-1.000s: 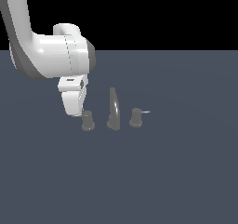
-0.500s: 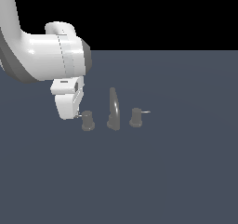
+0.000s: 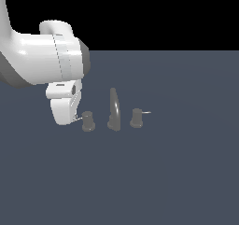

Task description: Turn on the faucet by rotating a designated handle.

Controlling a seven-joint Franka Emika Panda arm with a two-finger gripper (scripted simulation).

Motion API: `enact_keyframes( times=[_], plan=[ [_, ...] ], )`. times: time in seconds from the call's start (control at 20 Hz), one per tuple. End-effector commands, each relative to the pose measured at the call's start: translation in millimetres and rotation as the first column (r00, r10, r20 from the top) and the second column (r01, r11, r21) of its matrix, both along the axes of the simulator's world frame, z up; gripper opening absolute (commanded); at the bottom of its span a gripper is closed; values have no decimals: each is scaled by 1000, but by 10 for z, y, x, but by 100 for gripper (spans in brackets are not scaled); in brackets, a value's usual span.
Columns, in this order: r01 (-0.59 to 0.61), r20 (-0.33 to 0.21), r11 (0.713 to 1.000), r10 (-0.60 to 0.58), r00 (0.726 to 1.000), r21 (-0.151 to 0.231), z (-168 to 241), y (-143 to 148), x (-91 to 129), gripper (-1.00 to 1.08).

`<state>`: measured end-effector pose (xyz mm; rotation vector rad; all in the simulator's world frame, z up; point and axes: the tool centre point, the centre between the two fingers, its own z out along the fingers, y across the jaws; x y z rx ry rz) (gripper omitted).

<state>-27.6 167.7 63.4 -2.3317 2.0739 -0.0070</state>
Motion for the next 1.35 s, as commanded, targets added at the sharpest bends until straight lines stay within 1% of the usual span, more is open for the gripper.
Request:
enact_keyframes(
  times=[0.0,0.1,0.15,0.2,0.75,0.8,0.85,1.25,1.3],
  plan=[
    [8,-16,1000,-8,1000,-12,3,-105,-147,-100],
    [7,-16,1000,-7,1000,-13,6,-120,-216,-100],
    [7,-16,1000,-7,1000,-13,6,-120,-216,-100],
    [-6,-8,1000,6,1000,-2,-2,-6,-159,-100],
    [6,-17,1000,-6,1000,-12,3,-468,-380,-100],
    [6,-17,1000,-6,1000,-12,3,-468,-380,-100],
    [-26,-12,1000,26,1000,0,-3,-240,-377,-100],
    [5,-17,1000,-5,1000,-12,3,-802,-235,-100],
    [5,-17,1000,-5,1000,-12,3,-802,-235,-100]
  ],
)
